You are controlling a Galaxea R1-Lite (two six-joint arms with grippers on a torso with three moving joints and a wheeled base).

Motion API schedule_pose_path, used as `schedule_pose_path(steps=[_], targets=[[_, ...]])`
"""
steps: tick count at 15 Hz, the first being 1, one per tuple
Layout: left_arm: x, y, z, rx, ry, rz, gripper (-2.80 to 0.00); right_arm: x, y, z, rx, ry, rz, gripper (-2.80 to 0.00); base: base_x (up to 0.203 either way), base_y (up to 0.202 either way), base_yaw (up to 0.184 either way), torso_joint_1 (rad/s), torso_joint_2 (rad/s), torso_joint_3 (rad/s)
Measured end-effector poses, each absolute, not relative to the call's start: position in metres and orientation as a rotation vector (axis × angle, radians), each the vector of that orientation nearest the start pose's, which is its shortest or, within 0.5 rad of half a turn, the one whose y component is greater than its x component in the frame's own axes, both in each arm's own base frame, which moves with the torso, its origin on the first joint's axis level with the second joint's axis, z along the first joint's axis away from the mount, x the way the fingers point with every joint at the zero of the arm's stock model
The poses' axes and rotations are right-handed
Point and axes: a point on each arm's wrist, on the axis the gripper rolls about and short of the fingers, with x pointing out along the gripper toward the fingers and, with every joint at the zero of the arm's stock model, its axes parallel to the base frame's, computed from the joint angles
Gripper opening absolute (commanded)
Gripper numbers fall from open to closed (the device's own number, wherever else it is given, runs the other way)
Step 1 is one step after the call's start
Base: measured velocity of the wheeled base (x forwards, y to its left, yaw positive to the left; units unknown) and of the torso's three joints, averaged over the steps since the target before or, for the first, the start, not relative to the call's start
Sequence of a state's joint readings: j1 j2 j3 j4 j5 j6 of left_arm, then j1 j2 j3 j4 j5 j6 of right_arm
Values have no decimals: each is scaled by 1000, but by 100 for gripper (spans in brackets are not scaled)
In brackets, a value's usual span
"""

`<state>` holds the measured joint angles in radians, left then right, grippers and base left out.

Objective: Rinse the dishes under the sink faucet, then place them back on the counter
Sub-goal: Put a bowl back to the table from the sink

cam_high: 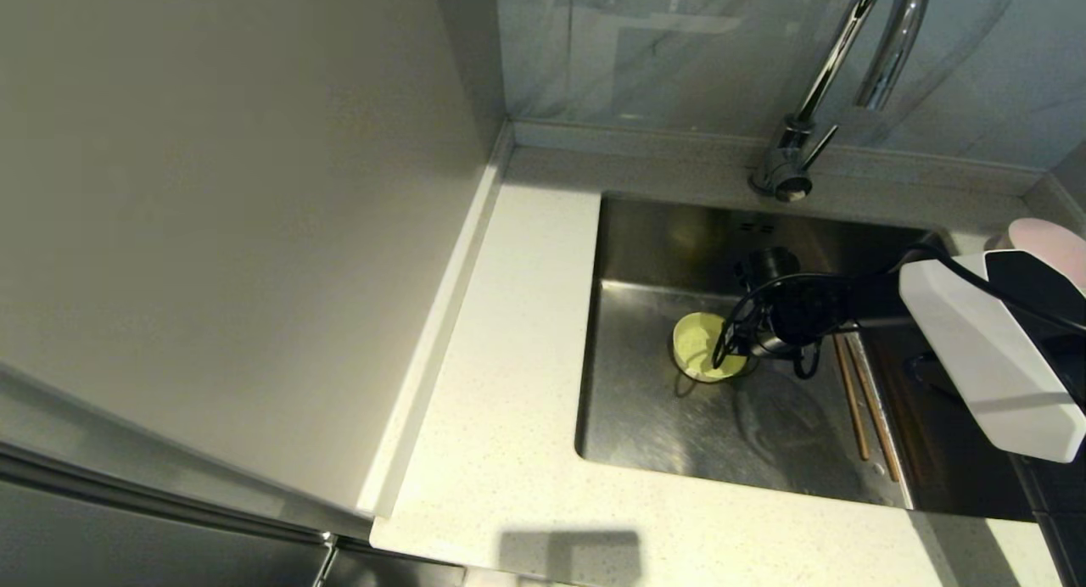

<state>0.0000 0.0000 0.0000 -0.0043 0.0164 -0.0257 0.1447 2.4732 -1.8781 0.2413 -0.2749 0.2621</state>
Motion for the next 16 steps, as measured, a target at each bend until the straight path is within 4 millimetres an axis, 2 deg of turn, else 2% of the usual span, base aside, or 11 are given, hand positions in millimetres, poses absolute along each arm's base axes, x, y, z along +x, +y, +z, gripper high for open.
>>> schedule_pose_path(steps=[5, 9, 12, 16], targets=[[-23, 0, 76, -26, -4, 16, -280, 484, 65, 80, 69, 788, -230, -280, 0, 0, 0, 0, 0, 0], [-23, 0, 76, -25, -4, 16, -280, 480, 59, 102, 67, 743, -260, -280, 0, 0, 0, 0, 0, 0], [-23, 0, 76, -25, -4, 16, -280, 474, 46, 124, 33, 708, -276, -280, 0, 0, 0, 0, 0, 0], [-23, 0, 76, -26, -4, 16, -280, 464, 18, 147, 3, 678, -336, -280, 0, 0, 0, 0, 0, 0]])
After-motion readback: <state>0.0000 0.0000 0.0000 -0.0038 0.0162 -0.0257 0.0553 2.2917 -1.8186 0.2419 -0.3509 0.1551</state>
